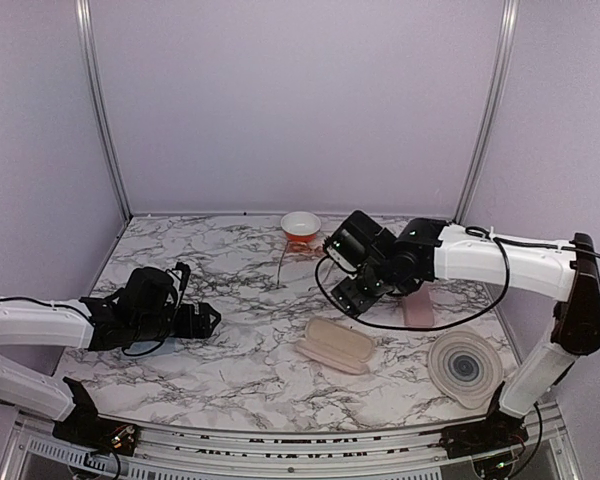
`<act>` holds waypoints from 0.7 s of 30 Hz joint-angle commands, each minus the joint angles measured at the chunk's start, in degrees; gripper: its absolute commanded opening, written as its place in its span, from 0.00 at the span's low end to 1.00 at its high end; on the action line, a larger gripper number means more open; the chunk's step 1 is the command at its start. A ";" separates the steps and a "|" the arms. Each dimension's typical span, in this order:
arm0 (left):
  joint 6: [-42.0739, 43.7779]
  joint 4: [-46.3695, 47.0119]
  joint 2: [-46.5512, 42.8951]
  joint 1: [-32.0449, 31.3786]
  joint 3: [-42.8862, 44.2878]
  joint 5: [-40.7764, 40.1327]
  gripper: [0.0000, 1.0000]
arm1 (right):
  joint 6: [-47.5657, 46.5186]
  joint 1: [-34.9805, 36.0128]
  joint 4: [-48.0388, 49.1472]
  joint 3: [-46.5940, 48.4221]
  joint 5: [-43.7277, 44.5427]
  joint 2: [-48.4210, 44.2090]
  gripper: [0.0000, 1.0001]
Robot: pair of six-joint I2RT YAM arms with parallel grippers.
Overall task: Organize the sunglasses
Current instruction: Move the case with the sunglasses to the center of the board.
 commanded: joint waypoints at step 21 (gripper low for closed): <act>0.75 0.73 1.41 0.42 2.01 2.82 0.93 | 12.07 -44.34 14.58 -15.30 -20.03 2.73 0.79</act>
